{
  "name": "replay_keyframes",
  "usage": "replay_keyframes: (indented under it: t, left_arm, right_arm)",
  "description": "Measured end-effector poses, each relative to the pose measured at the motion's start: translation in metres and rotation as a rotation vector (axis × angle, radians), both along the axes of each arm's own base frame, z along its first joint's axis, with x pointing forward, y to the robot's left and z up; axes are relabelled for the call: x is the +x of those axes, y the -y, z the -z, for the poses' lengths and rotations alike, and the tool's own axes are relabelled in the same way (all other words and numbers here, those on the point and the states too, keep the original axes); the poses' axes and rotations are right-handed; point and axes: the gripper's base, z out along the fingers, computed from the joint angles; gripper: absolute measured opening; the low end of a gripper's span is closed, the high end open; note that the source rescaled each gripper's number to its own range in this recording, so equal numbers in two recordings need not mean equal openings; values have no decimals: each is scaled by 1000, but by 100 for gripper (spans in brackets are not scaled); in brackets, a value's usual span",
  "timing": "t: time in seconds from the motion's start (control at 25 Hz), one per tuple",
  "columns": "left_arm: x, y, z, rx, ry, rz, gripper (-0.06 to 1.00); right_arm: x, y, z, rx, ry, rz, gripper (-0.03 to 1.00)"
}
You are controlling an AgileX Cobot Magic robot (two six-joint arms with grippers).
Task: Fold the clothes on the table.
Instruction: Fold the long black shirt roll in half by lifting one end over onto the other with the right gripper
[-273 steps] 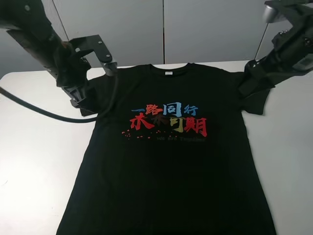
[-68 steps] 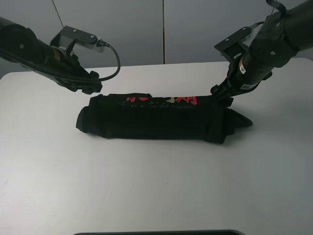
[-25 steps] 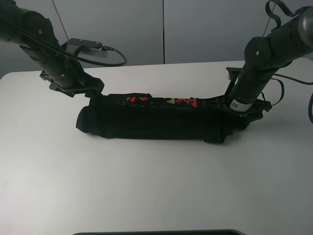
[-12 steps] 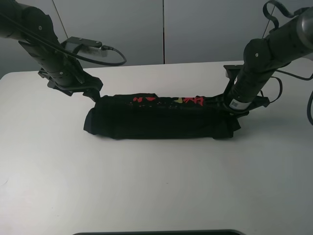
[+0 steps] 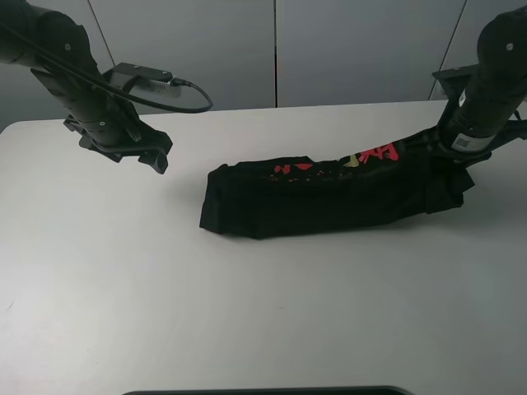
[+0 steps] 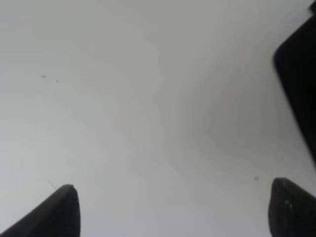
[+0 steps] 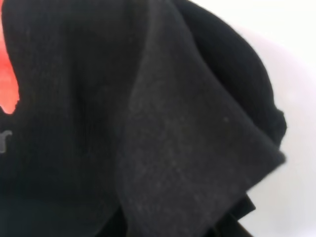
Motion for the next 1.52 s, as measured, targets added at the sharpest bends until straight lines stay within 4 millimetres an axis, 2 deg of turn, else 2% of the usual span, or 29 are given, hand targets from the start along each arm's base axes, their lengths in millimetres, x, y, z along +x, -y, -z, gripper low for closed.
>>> replay_keyframes:
  t: [0.12, 0.28, 0.48, 0.6, 0.72, 0.96, 1.12, 1.16, 1.2, 1.28, 1.32, 1.36, 1.52]
  left_arm:
    - [0, 0, 0, 2, 1, 7, 98]
    - [0, 0, 0, 3, 1, 10, 98]
    - [0, 0, 0, 7, 2, 20, 98]
    - [0, 0, 0, 7, 2, 22, 98]
    - [0, 0, 0, 8, 2, 24, 98]
    - [0, 0, 0, 8, 2, 24, 98]
    - [0, 0, 0, 7, 0, 23, 98]
    - [0, 0, 0, 8, -1, 22, 98]
    - [0, 0, 0, 8, -1, 22, 98]
    - [0, 0, 0, 8, -1, 22, 98]
    - [0, 0, 0, 8, -1, 22, 98]
    - [0, 0, 0, 8, -1, 22, 98]
    - [0, 0, 0, 8, -1, 22, 98]
  right_arm:
    - [-5, 10, -19, -8, -34, -14, 23]
    - [-5, -3, -50, 138, -48, -59, 23]
    - [1, -49, -85, 383, 5, -163, 23]
    - [-2, -82, -89, 448, 11, -234, 23]
    - [-4, -112, -75, 482, -28, -283, 23]
    - [-1, -170, -15, 513, -95, -301, 23]
    - [0, -187, 14, 505, -94, -304, 24]
    - [0, -187, 15, 501, -90, -317, 32]
    - [1, -187, 14, 501, -87, -326, 44]
    - [1, -187, 10, 499, -66, -350, 82]
    - [1, -187, 6, 497, -54, -368, 91]
    - [0, -187, 0, 499, -37, -386, 97]
    - [-3, -179, -39, 447, 81, -489, 100]
